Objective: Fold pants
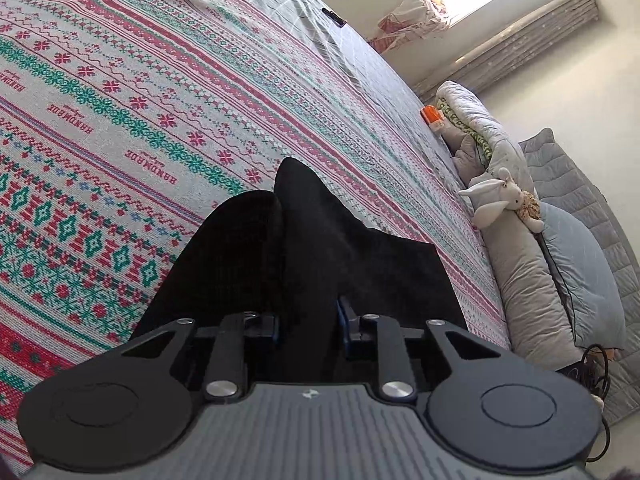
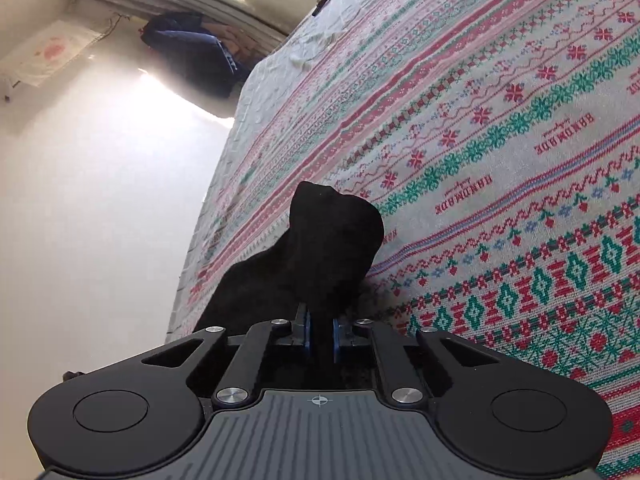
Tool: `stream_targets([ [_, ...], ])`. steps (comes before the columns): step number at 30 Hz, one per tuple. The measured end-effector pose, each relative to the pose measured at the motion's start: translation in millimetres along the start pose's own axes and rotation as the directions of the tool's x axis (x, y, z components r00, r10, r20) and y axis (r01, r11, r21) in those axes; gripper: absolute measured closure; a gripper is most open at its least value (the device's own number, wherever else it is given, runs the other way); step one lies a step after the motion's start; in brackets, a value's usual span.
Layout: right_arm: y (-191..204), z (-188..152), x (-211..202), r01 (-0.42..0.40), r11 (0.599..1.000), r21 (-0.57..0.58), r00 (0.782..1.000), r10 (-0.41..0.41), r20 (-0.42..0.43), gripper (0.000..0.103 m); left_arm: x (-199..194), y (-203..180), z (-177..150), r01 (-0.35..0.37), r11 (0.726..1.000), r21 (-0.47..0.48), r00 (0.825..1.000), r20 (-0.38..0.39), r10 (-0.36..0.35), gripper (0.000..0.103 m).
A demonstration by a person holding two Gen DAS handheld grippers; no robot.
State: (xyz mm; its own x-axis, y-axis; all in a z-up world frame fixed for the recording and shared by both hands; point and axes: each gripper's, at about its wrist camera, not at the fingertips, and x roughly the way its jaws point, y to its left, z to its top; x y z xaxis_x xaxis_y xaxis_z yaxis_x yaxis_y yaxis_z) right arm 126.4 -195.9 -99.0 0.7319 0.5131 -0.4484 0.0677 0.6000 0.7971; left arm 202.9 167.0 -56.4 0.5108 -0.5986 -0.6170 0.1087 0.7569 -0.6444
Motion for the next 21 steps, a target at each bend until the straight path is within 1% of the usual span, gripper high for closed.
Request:
stream_targets([
  [4, 12, 10, -21, -0.009, 0.998, -0.065, 0.999, 0.012, 0.04, 0.093, 15, -35, -2, 0.046, 0.998, 0.043, 0.999, 0.002, -0.046, 0.068],
  [8, 6, 30, -44, 0.014, 0.999, -0.044, 0.995, -0.01, 0.099, 0.093, 37, -64, -4, 0.112, 0.993, 0.028, 0.993, 0.021, -0.113, 0.068],
  [12, 5, 57, -72, 0.048, 0.997, -0.066, 0.983, -0.036, 0.181, 0.093, 54, -83, -2, 0.183, 0.983, 0.02, 0.982, 0.042, -0.184, 0.068],
  [16, 12, 82, -89, 0.083, 0.988, -0.132, 0.967, -0.048, 0.251, 0.093, 68, -96, 0, 0.219, 0.975, 0.041, 0.973, 0.071, -0.222, 0.068],
  [17, 10, 94, -87, 0.093, 0.985, -0.144, 0.963, -0.053, 0.263, 0.092, 72, -98, -1, 0.208, 0.977, 0.05, 0.973, 0.088, -0.211, 0.067],
  [18, 10, 94, -87, 0.093, 0.985, -0.144, 0.963, -0.053, 0.263, 0.092, 77, -98, 0, 0.162, 0.985, 0.062, 0.98, 0.109, -0.168, 0.065],
  [19, 6, 101, -81, 0.11, 0.983, -0.148, 0.965, -0.07, 0.252, 0.089, 82, -98, -1, 0.093, 0.992, 0.08, 0.986, 0.128, -0.103, 0.063],
  [20, 2, 105, -74, 0.155, 0.977, -0.149, 0.964, -0.116, 0.241, 0.087, 88, -98, -1, -0.007, 0.995, 0.102, 0.989, 0.148, -0.008, 0.059],
  [21, -3, 107, -67, 0.224, 0.964, -0.146, 0.953, -0.186, 0.237, 0.085, 93, -97, -1, -0.079, 0.991, 0.111, 0.986, 0.156, 0.061, 0.058],
])
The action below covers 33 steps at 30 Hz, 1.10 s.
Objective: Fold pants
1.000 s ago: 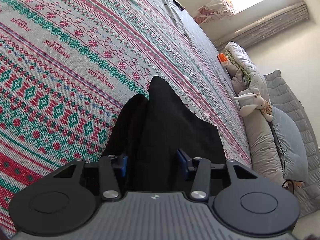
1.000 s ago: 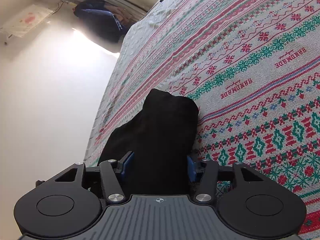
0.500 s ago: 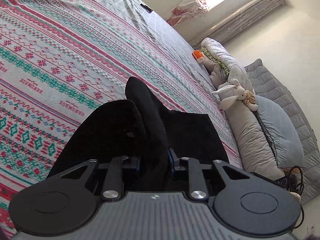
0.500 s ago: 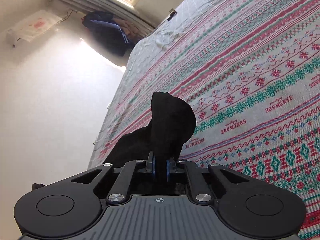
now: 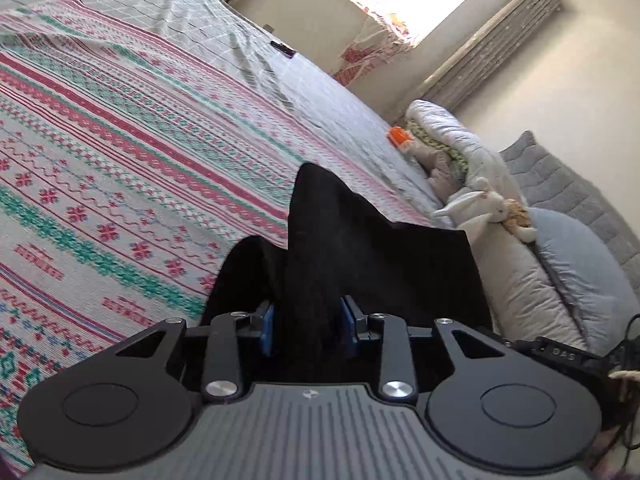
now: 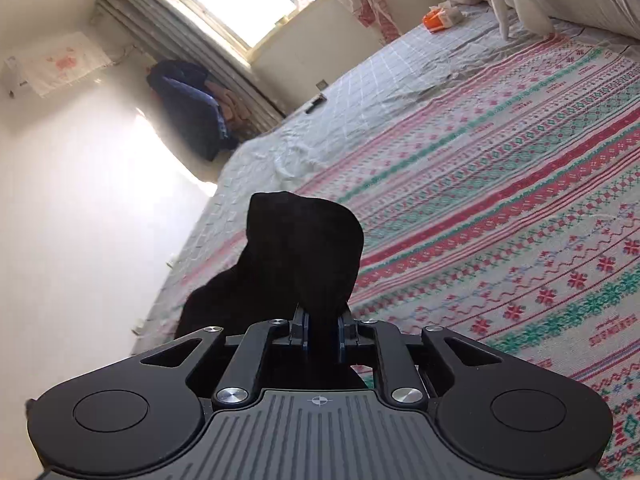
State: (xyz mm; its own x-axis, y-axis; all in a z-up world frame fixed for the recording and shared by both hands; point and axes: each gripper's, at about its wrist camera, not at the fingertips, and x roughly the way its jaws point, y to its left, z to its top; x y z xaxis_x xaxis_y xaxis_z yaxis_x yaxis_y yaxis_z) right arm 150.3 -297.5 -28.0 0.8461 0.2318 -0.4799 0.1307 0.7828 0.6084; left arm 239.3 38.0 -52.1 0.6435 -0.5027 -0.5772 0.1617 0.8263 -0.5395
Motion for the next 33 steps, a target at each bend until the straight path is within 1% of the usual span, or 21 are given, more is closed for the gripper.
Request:
stream_targets([
  [1, -4, -3, 8, 0.069, 0.997, -0.015, 0.997, -0.07, -0.013, 0.08, 4, 4, 0, -0.05, 0.999, 0.006, 0.999, -0.012, 0.05, 0.057],
  [2, -9, -7, 10, 0.121, 0.992, -0.03, 0.992, -0.121, -0.025, 0.076, 6, 7, -1, -0.07, 0.998, 0.0, 0.997, -0.022, 0.07, 0.053],
  [3, -11, -9, 13, 0.144, 0.989, -0.038, 0.989, -0.146, -0.038, 0.074, 6, 9, -1, -0.077, 0.997, -0.007, 0.997, -0.029, 0.077, 0.049],
  [4, -16, -11, 13, 0.145, 0.989, -0.034, 0.987, -0.147, -0.062, 0.067, 1, 11, -2, -0.073, 0.997, -0.002, 0.997, -0.032, 0.073, 0.048],
  [5, -17, -13, 11, 0.129, 0.991, -0.025, 0.988, -0.131, -0.084, 0.059, -2, 11, -2, -0.073, 0.997, 0.01, 0.997, -0.029, 0.073, 0.046],
  [6, -16, -14, 9, 0.11, 0.994, -0.023, 0.989, -0.111, -0.093, 0.055, -5, 9, -2, -0.08, 0.996, 0.03, 0.996, -0.025, 0.08, 0.043],
  [7, -13, -15, 5, 0.094, 0.995, -0.031, 0.991, -0.097, -0.094, 0.048, -9, 5, -2, -0.09, 0.995, 0.051, 0.996, -0.02, 0.091, 0.04],
  [8, -9, -17, 2, 0.088, 0.995, -0.048, 0.991, -0.092, -0.094, 0.045, -13, 2, -3, -0.099, 0.992, 0.072, 0.995, -0.014, 0.1, 0.037],
  [9, -3, -19, -1, 0.085, 0.993, -0.075, 0.991, -0.093, -0.098, 0.044, -18, 0, -5, -0.109, 0.99, 0.095, 0.994, -0.009, 0.11, 0.033],
  [11, 8, -24, -6, 0.094, 0.987, -0.131, 0.988, -0.109, -0.11, 0.041, -24, -8, -8, -0.131, 0.982, 0.134, 0.991, -0.008, 0.133, 0.03],
  [13, 20, -28, -11, 0.104, 0.977, -0.187, 0.985, -0.128, -0.119, 0.04, -28, -19, -14, -0.154, 0.971, 0.181, 0.987, -0.008, 0.158, 0.027],
  [15, 29, -35, -18, 0.111, 0.965, -0.237, 0.982, -0.143, -0.123, 0.036, -34, -27, -22, -0.183, 0.957, 0.225, 0.982, -0.008, 0.19, 0.025],
  [16, 33, -38, -22, 0.118, 0.959, -0.258, 0.98, -0.154, -0.123, 0.031, -37, -31, -25, -0.202, 0.949, 0.243, 0.977, -0.012, 0.211, 0.025],
  [17, 36, -42, -27, 0.127, 0.953, -0.276, 0.979, -0.166, -0.122, 0.028, -39, -35, -28, -0.218, 0.941, 0.257, 0.973, -0.017, 0.23, 0.025],
  [18, 39, -45, -32, 0.138, 0.946, -0.292, 0.977, -0.179, -0.118, 0.027, -43, -38, -31, -0.228, 0.935, 0.272, 0.97, -0.021, 0.243, 0.024],
  [20, 43, -53, -44, 0.148, 0.937, -0.317, 0.975, -0.191, -0.11, 0.026, -50, -45, -39, -0.249, 0.921, 0.3, 0.963, -0.025, 0.268, 0.022],
  [23, 48, -63, -59, 0.157, 0.93, -0.332, 0.975, -0.2, -0.101, 0.024, -60, -56, -53, -0.288, 0.895, 0.341, 0.951, -0.01, 0.309, 0.011],
  [24, 49, -66, -63, 0.156, 0.93, -0.334, 0.975, -0.2, -0.1, 0.024, -64, -59, -58, -0.296, 0.888, 0.352, 0.948, -0.003, 0.317, 0.01],
  [28, 53, -77, -76, 0.164, 0.923, -0.348, 0.972, -0.211, -0.101, 0.017, -73, -69, -75, -0.317, 0.874, 0.369, 0.941, 0.006, 0.339, 0.006],
  [33, 55, -89, -89, 0.19, 0.903, -0.386, 0.968, -0.238, -0.08, 0.014, -83, -78, -95, -0.336, 0.853, 0.399, 0.931, 0.004, 0.364, 0.001],
])
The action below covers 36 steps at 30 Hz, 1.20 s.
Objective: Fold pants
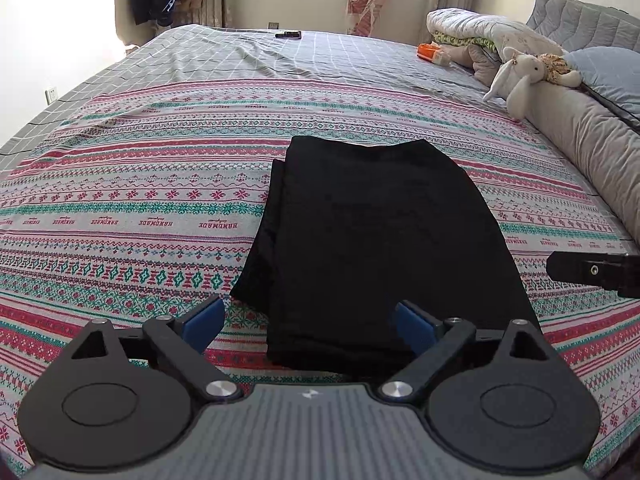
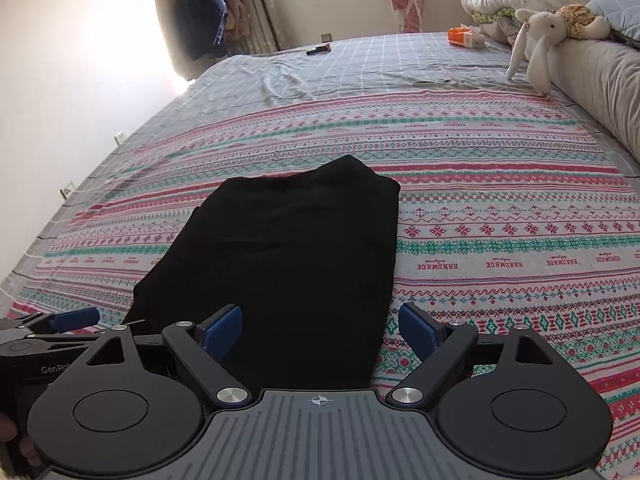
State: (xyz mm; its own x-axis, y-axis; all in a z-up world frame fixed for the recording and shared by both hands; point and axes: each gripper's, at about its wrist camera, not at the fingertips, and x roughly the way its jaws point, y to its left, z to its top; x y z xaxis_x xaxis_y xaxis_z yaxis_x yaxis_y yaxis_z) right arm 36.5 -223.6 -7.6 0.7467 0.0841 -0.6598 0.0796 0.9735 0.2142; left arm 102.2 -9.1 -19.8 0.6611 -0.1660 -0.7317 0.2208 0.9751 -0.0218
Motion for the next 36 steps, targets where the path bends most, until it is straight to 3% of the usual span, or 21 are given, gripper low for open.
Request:
stream_targets([
  [7, -7, -14, -9, 0.058, 0.998, 0.014, 0.998, -0.058, -0.005, 0.006, -12, -4, -9, 0.001, 1.0, -0.01, 1.0, -0.01, -0.001, 0.0],
  [17, -20, -28, -13, 0.208, 0.977, 0.046, 0.978, -0.207, -0.025, 0.0, -15, -16, -19, -0.09, 0.996, -0.026, 0.994, -0.061, 0.088, 0.0],
  [22, -10, -36, -3, 0.191, 0.981, -0.015, 0.979, -0.192, -0.065, 0.0, -10, -22, -23, -0.103, 0.994, -0.04, 0.99, -0.097, 0.098, 0.0],
  [27, 0, -42, 3, 0.224, 0.971, -0.084, 0.972, -0.229, -0.057, 0.0, -4, -25, -23, -0.141, 0.989, -0.048, 0.988, -0.073, 0.137, 0.0],
  [36, -6, -46, 15, 0.235, 0.97, -0.054, 0.965, -0.24, -0.102, 0.0, 4, -38, -26, -0.146, 0.989, -0.006, 0.987, -0.068, 0.145, 0.0],
])
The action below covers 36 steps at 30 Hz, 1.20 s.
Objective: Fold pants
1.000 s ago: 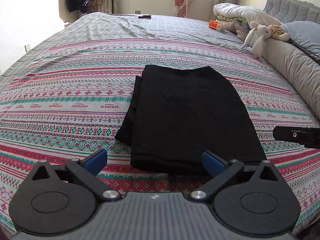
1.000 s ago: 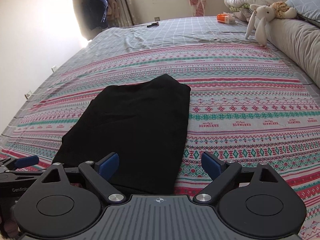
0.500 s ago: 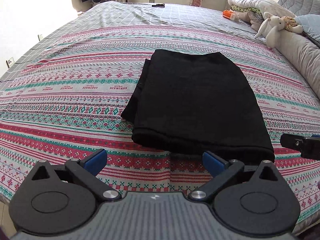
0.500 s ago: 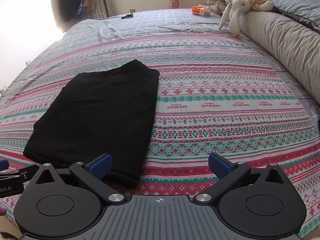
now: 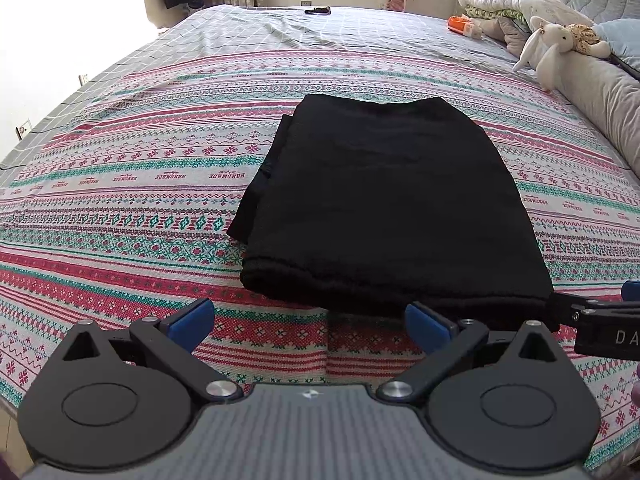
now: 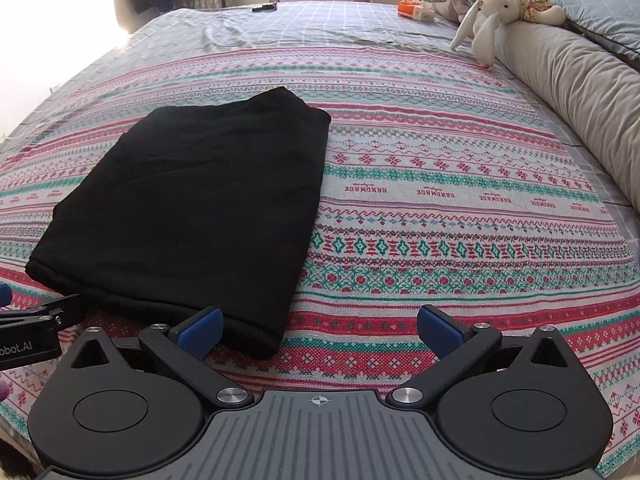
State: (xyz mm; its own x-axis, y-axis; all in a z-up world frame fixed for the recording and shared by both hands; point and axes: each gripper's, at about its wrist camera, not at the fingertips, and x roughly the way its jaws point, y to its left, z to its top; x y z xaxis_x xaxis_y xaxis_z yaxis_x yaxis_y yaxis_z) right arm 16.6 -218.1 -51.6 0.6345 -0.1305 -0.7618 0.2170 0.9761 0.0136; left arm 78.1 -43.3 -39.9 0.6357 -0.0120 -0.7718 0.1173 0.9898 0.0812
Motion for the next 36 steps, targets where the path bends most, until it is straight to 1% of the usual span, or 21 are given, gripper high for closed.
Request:
stream_targets([
  [13, 1.5, -4.1, 0.2, 0.006, 1.0, -0.013, 1.0, -0.006, -0.008, 0.0, 1.0, -1.3, -3.3, 0.001, 1.0, 0.031, 1.0, -0.006, -0.001, 0.0],
  [36, 4.8, -8.0, 6.5, 0.012, 1.0, -0.022, 1.0, -0.013, -0.026, 0.0, 1.9, -2.2, -3.1, -0.001, 0.999, 0.033, 1.0, -0.015, 0.002, 0.0],
])
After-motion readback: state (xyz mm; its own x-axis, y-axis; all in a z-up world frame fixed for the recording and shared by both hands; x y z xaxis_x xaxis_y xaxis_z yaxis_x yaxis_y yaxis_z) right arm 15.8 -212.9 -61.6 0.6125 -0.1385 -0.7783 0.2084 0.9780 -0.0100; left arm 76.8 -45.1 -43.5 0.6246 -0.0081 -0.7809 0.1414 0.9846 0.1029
